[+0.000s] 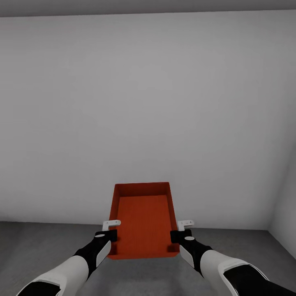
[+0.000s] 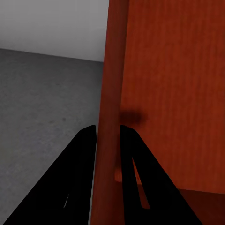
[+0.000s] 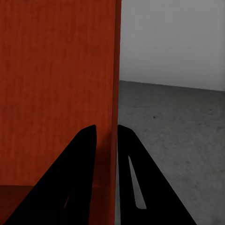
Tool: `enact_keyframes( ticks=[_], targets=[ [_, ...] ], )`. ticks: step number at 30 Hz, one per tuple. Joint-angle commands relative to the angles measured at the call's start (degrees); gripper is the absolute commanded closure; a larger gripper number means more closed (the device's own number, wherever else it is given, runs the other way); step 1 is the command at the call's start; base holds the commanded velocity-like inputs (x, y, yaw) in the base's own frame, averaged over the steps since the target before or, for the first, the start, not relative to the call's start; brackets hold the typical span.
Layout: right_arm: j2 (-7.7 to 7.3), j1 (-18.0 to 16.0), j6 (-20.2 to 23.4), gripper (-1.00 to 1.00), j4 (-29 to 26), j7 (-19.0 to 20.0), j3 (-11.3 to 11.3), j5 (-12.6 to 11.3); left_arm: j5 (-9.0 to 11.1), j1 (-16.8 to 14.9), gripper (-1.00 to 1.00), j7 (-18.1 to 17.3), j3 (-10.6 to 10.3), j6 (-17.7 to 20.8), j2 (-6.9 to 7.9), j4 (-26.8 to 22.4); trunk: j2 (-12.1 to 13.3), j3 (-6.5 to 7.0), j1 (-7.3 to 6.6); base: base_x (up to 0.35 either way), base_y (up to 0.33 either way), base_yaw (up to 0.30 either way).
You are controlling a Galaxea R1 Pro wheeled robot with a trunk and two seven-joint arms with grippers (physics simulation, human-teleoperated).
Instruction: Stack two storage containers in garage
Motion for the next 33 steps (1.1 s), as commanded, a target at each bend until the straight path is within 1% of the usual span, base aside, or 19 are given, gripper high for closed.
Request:
enact_keyframes(
  ticks=[1, 33],
  targets=[
    [-0.12, -0.1, -0.4, 1.00, 0.0, -0.3, -0.6, -0.7, -0.3, 0.0, 1.00, 0.9, 1.2, 0.4, 1.32, -0.1, -0.5, -0.27, 0.23, 0.000, 0.000, 0.000],
    [-0.12, -0.1, -0.4, 1.00, 0.0, -0.3, -0.6, -0.7, -0.3, 0.0, 1.00, 0.9, 1.2, 0.4, 1.39, -0.1, -13.3, -6.01, 7.26, 0.000, 0.000, 0.000]
  ],
)
